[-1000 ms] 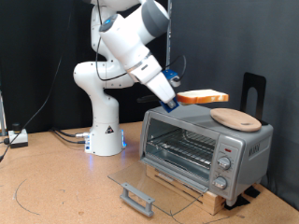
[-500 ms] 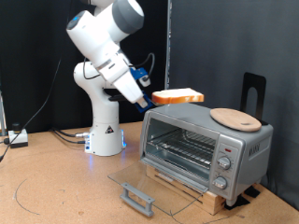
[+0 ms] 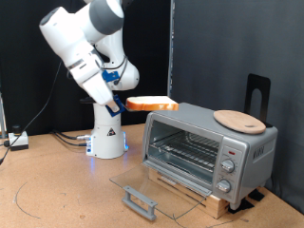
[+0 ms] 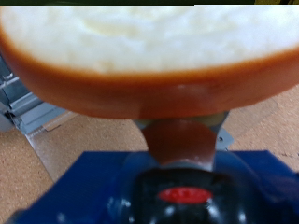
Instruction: Make a piece of toast with the oven
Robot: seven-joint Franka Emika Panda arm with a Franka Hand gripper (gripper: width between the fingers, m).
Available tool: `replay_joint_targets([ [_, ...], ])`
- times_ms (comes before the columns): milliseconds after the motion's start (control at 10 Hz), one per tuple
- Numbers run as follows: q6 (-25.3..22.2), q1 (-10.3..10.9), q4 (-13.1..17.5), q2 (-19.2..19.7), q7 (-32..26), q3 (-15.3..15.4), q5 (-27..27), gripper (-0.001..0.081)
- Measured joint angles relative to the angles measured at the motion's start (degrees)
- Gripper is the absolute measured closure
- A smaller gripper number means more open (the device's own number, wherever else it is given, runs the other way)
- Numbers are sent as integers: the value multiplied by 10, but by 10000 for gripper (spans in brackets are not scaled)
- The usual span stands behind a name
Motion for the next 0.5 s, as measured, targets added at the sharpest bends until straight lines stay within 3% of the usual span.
replay_joint_targets([
  [200, -33, -11, 28, 27, -7, -22, -4, 389],
  [500, -28, -6, 19, 27, -54, -18, -3, 389],
])
